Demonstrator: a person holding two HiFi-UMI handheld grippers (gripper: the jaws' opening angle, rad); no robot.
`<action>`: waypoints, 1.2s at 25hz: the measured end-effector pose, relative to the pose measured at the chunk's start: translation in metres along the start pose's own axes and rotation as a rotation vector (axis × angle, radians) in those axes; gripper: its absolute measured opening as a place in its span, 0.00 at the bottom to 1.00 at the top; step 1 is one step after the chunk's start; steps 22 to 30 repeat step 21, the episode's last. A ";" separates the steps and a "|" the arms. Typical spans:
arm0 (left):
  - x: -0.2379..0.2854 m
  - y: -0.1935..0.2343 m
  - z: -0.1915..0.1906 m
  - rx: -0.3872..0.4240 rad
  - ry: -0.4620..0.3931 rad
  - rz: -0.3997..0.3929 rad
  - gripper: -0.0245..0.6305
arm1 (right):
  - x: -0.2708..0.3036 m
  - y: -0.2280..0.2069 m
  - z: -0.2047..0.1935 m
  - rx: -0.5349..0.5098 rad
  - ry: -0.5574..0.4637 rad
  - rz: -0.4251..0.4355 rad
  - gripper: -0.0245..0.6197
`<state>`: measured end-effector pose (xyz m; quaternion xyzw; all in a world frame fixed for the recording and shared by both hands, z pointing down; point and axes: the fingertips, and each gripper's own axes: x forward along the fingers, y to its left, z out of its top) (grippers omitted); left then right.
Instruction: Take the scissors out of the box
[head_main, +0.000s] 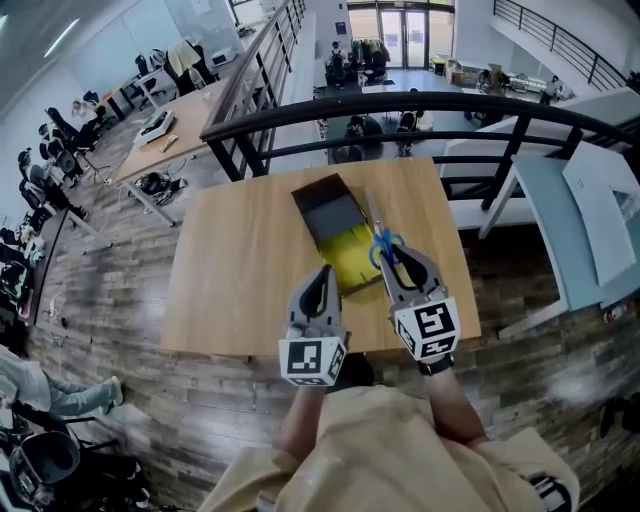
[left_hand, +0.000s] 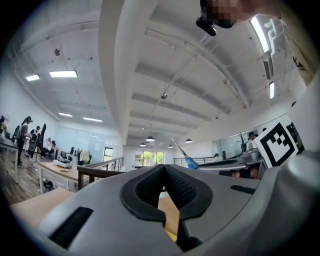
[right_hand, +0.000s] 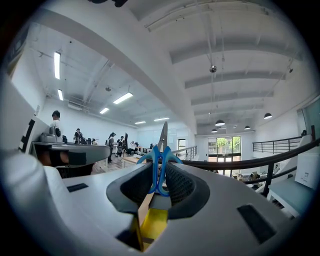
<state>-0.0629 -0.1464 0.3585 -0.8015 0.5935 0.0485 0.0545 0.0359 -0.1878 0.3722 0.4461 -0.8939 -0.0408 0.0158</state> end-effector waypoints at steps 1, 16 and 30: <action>-0.001 -0.001 0.000 0.002 0.003 -0.009 0.06 | -0.001 0.002 0.001 -0.001 -0.006 0.002 0.16; -0.027 0.001 -0.001 -0.027 -0.005 0.001 0.06 | -0.014 0.026 0.001 -0.007 0.011 0.022 0.16; -0.038 0.000 -0.010 -0.044 0.030 -0.016 0.06 | -0.018 0.035 0.000 0.021 0.017 0.022 0.16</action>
